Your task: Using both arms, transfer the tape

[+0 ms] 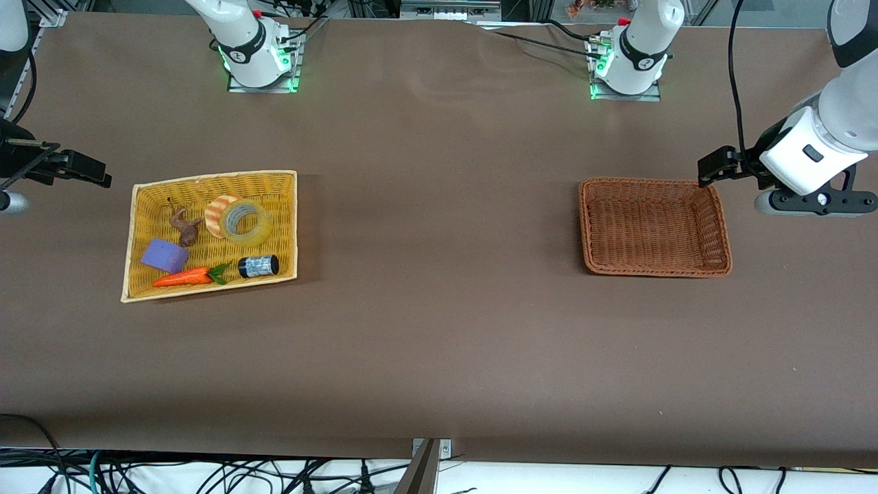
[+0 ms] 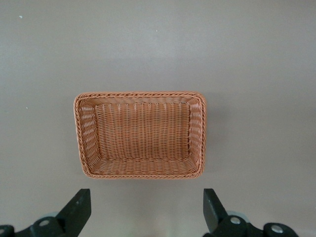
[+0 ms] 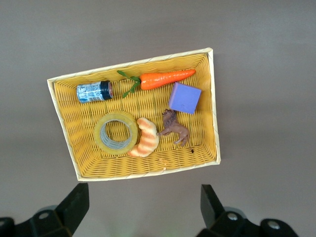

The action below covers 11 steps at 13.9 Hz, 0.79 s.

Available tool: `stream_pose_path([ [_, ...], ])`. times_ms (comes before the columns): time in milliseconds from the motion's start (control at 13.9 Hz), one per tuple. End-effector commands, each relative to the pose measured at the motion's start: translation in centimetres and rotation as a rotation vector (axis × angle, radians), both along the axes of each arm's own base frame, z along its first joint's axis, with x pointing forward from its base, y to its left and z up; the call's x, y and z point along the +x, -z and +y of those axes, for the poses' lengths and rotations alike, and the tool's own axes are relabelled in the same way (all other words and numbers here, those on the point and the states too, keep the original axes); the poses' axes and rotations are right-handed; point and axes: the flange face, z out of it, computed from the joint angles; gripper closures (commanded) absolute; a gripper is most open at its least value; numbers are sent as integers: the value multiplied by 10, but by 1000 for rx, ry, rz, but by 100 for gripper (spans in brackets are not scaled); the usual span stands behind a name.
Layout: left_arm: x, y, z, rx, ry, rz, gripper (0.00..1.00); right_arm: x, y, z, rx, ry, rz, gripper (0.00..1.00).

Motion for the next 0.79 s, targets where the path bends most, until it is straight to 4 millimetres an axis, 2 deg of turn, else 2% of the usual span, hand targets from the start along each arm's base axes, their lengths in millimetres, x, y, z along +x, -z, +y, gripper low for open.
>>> stream_pose_path([
  [0, -1, -6, 3, -11, 13, -8, 0, 7, 6, -2, -14, 5, 8, 0],
  [216, -1, -7, 3, -11, 12, -10, 0, 13, 19, -3, -11, 2, 30, 0],
  [288, -1, -7, 3, -11, 13, -10, 0, 18, 31, -1, -9, 0, 46, 0],
  [505, -1, -7, 3, -11, 12, -10, 0, 29, 74, 0, 4, -13, 113, 0],
  [577, -1, -7, 3, -11, 13, -10, 0, 34, 88, 6, 8, -23, 125, 0],
  [649, -1, -7, 2, -11, 13, -10, 0, 39, 108, 17, 16, -31, 126, 0],
  [721, -1, -7, 3, -11, 13, -10, 0, 41, 131, 37, 17, -55, 112, 0],
])
